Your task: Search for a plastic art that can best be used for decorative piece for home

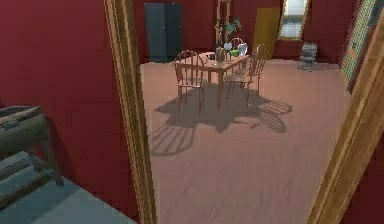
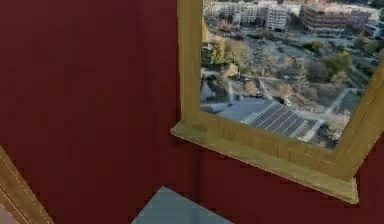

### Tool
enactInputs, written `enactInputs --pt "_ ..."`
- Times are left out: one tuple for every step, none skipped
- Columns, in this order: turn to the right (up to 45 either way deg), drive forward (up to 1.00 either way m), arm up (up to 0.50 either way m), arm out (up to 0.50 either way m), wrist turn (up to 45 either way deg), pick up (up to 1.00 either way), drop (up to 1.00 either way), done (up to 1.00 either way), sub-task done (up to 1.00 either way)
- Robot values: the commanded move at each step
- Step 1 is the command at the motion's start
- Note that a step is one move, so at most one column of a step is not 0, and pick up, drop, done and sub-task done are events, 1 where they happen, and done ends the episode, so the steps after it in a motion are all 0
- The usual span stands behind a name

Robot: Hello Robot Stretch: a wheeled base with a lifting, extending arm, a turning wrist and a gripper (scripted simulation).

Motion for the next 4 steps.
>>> enactInputs --pt "9.0 0.00 0.00 0.00 0.0 0.00 0.00 0.00 0.00" --pt "0.0 0.55 0.00 0.00 0.0 0.00 0.00 0.00 0.00" --pt "12.0 0.00 0.00 0.00 0.0 0.00 0.00 0.00 0.00" --pt "3.0 0.00 0.00 0.00 0.0 0.00 0.00 0.00 0.00"
